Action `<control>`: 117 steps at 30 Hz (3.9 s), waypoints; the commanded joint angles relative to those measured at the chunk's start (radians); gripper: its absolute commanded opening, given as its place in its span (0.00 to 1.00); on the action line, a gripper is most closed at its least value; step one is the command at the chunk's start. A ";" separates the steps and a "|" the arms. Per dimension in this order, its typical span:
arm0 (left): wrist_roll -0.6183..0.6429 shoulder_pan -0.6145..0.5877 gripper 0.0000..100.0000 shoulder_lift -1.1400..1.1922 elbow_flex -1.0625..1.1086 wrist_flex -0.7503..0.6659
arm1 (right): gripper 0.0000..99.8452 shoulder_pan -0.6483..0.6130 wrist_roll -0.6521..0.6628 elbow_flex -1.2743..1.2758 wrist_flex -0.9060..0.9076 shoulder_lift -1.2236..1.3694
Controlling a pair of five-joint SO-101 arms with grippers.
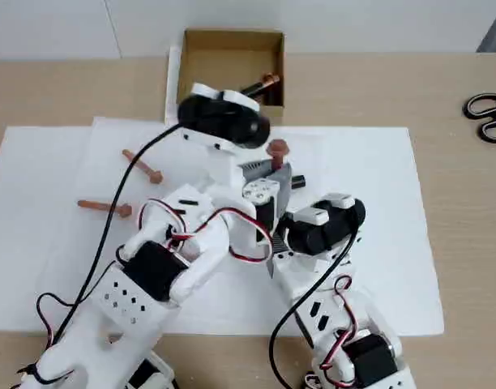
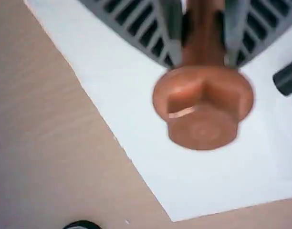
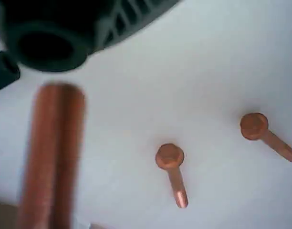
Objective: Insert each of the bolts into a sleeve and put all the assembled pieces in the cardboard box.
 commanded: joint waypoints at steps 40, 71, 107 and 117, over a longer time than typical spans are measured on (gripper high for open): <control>-0.051 -0.003 0.00 -0.040 0.119 -0.101 | 0.00 -0.007 -0.011 -0.014 -0.027 -0.013; -0.086 0.060 0.02 -0.034 0.171 0.109 | 0.00 -0.002 -0.011 -0.014 -0.028 -0.013; -0.468 -0.652 0.24 -0.269 -0.217 0.756 | 0.01 0.120 0.112 -0.408 -0.027 0.409; -0.470 -0.654 0.24 -0.270 -0.176 0.760 | 0.00 0.156 0.104 -0.980 -0.394 1.277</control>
